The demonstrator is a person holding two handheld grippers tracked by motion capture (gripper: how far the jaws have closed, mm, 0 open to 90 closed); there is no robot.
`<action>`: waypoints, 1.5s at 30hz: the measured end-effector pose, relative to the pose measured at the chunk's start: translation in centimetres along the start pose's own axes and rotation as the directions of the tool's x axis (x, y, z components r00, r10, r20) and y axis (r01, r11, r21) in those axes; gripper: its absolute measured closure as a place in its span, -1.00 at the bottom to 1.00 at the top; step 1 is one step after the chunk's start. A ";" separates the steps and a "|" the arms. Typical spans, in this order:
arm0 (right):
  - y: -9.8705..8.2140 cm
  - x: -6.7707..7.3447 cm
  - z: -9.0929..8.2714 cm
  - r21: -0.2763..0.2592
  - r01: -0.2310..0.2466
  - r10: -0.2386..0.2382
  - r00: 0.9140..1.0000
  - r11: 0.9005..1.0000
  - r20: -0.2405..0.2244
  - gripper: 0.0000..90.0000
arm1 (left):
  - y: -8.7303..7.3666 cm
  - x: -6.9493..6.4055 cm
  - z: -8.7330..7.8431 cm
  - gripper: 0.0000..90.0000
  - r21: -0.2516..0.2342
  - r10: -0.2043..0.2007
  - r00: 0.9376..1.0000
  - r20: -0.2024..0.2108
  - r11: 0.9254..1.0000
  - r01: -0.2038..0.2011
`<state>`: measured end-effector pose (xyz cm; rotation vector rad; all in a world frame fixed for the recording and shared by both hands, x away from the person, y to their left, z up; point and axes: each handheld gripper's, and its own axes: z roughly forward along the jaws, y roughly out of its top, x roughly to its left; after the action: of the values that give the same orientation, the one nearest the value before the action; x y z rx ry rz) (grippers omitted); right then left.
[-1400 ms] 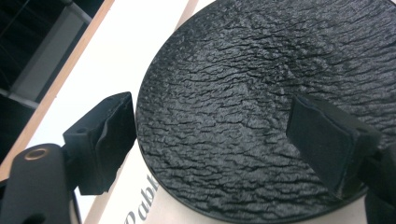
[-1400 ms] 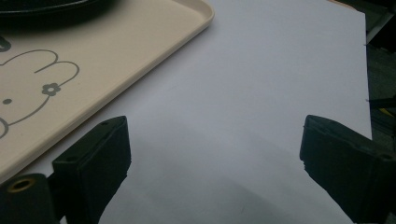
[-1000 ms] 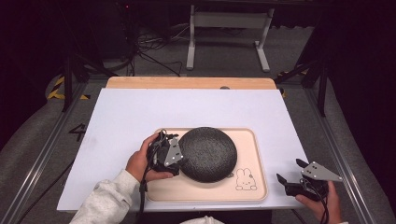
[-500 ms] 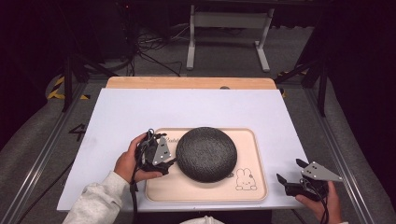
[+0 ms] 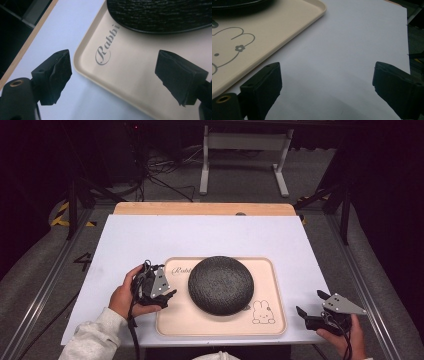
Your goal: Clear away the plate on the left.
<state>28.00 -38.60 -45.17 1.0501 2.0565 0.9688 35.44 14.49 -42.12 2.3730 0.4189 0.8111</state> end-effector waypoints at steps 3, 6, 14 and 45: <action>0.0 0.0 0.0 0.001 0.002 -0.002 1.000 1.000 -0.001 -0.79 | -0.6 0.2 -0.3 -0.67 0.005 -0.006 1.000 -0.008 1.000 0.006; 0.0 0.0 0.0 -0.002 0.002 -0.002 1.000 1.000 -0.002 -0.79 | -1.2 0.4 -0.7 -0.67 0.003 -0.021 1.000 -0.016 1.000 0.021; 0.0 0.0 0.0 -0.001 0.004 -0.004 1.000 1.000 -0.001 -0.79 | -3.0 0.6 -1.3 -0.67 0.028 -0.039 0.999 -0.029 0.999 0.040; -0.1 -0.1 -0.2 -0.004 0.004 -0.004 1.000 1.000 0.004 -0.79 | -10.1 1.1 -3.2 -0.66 0.025 -0.255 0.966 -0.033 0.966 0.256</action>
<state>27.82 -38.78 -45.12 1.0443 2.0514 0.9679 33.24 24.25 -45.89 2.2735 0.7368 0.7242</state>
